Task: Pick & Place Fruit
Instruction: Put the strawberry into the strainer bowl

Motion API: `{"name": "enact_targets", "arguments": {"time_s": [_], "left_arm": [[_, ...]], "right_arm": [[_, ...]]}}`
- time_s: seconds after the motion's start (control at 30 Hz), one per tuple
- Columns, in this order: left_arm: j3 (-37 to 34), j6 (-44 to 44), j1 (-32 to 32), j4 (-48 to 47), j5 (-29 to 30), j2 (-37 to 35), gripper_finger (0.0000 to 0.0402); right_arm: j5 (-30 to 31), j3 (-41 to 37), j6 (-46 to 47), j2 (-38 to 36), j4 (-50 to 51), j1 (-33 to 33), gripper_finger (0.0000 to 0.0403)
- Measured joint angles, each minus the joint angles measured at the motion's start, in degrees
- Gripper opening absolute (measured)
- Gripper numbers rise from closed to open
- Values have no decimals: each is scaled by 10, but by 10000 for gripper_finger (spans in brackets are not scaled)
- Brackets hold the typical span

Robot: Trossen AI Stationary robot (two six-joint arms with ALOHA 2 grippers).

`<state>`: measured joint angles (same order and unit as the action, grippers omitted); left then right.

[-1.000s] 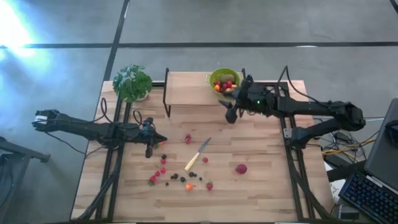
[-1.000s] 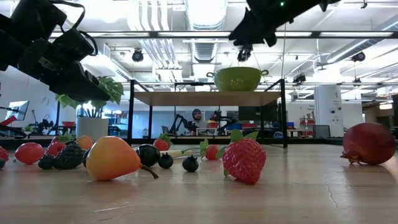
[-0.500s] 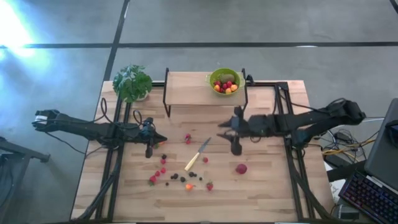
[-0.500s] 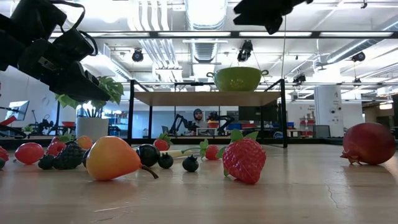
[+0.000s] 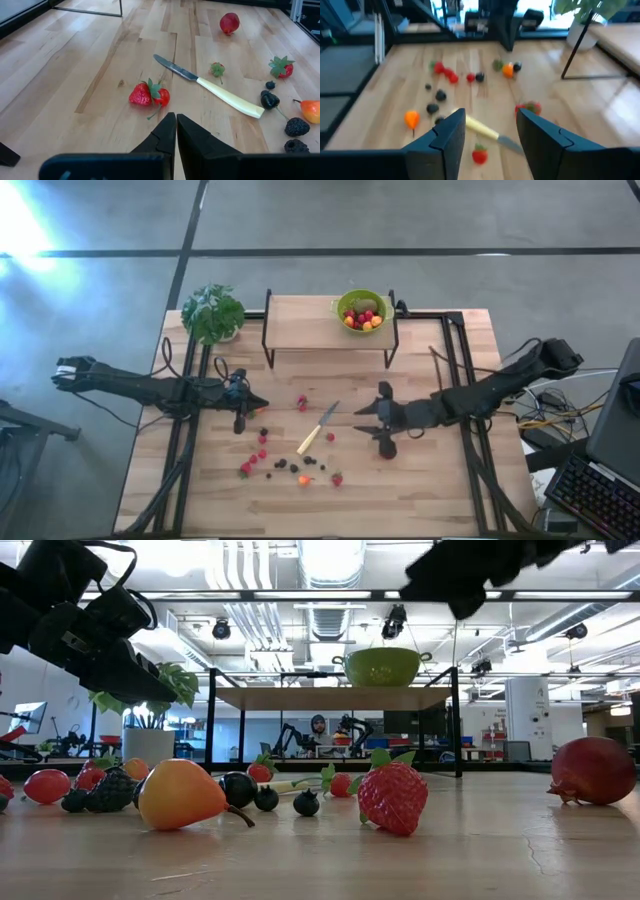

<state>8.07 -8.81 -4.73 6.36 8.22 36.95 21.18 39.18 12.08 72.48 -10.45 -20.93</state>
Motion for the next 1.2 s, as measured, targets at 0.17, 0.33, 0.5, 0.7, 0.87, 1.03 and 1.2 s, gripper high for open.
{"name": "enact_targets", "arguments": {"time_s": [0.17,0.33,0.5,0.7,0.87,1.03,1.2], "left_arm": [[0,0,0,-3,0,0,20],[0,0,0,-4,0,0,20],[0,0,0,-5,0,0,20],[0,0,0,-10,0,0,20],[0,0,0,-11,0,0,20],[0,0,0,-13,0,0,20],[0,0,0,-14,0,0,20]], "right_arm": [[0,-9,0,69,-38,-2,176],[0,8,9,148,-56,-2,186],[-1,38,23,218,-51,-2,194],[-2,63,42,273,-47,0,201],[-2,79,44,302,-48,4,196],[-1,86,49,326,-48,16,188],[-2,93,62,348,-48,21,190]]}}
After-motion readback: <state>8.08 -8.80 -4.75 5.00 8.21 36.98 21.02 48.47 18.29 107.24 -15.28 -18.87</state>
